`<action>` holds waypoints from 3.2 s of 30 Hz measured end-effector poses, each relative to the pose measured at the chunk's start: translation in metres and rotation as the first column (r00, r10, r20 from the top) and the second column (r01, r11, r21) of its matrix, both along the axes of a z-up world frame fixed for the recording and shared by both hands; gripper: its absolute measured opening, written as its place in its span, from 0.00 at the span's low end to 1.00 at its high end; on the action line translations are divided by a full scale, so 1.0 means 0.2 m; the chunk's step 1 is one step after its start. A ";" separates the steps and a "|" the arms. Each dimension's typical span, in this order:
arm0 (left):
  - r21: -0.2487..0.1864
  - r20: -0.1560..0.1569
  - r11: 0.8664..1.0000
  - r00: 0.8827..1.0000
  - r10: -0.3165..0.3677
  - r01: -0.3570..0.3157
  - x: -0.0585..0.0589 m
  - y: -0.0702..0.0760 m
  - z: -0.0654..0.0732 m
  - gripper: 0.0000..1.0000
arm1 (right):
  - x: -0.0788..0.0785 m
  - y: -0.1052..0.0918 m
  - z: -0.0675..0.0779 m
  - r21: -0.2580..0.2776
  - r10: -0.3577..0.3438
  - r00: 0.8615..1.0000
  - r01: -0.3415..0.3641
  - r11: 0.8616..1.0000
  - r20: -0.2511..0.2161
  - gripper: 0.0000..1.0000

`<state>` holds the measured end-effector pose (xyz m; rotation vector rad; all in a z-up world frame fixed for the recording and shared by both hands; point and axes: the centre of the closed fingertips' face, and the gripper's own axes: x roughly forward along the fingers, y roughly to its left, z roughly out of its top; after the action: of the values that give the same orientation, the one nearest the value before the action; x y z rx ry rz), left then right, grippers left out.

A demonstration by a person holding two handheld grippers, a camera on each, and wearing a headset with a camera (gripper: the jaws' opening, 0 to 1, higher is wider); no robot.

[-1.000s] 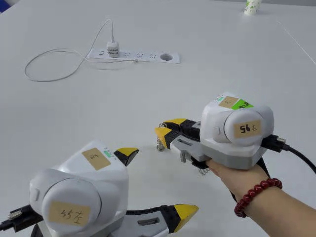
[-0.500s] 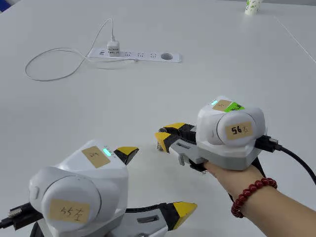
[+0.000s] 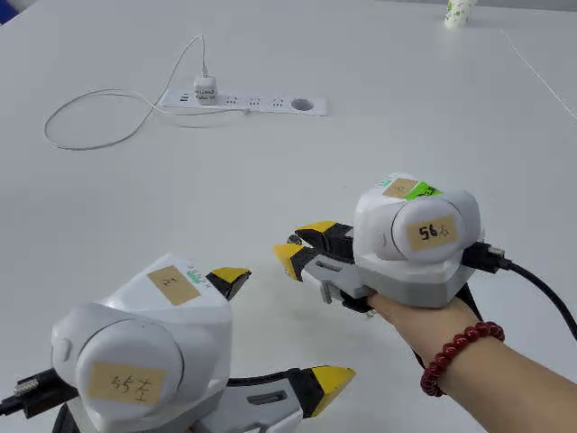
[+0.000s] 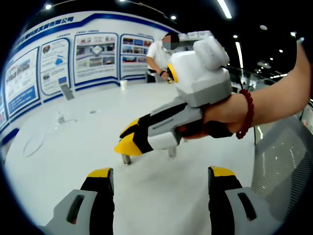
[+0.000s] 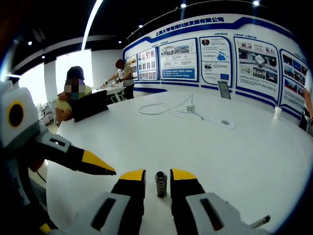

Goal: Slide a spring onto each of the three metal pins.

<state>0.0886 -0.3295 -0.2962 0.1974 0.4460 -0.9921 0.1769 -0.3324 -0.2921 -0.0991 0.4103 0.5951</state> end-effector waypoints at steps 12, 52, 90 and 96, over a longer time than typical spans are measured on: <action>0.006 0.019 1.000 1.000 0.010 -0.010 0.02 0.00 0.03 0.75 | -0.06 -0.08 0.11 0.034 -0.033 0.999 0.033 0.999 -0.017 0.34; 0.070 0.026 0.994 0.996 -0.081 0.079 0.03 -0.18 0.01 0.54 | -0.43 -0.56 0.14 0.009 -0.099 0.993 0.100 0.995 -0.069 0.46; 0.116 -0.062 0.982 0.988 -0.144 0.150 0.10 -0.44 -0.23 0.24 | -0.55 -0.73 0.05 0.019 -0.174 0.979 0.177 0.984 -0.108 0.45; 0.124 -0.066 0.979 0.985 -0.157 0.165 0.10 -0.46 -0.25 0.20 | -0.55 -0.72 0.04 0.024 -0.175 0.978 0.178 0.984 -0.112 0.45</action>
<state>0.1091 -0.4220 -0.3458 0.3269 0.5522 -1.1305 0.0663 -0.4757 -0.2831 0.0027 0.5094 0.4331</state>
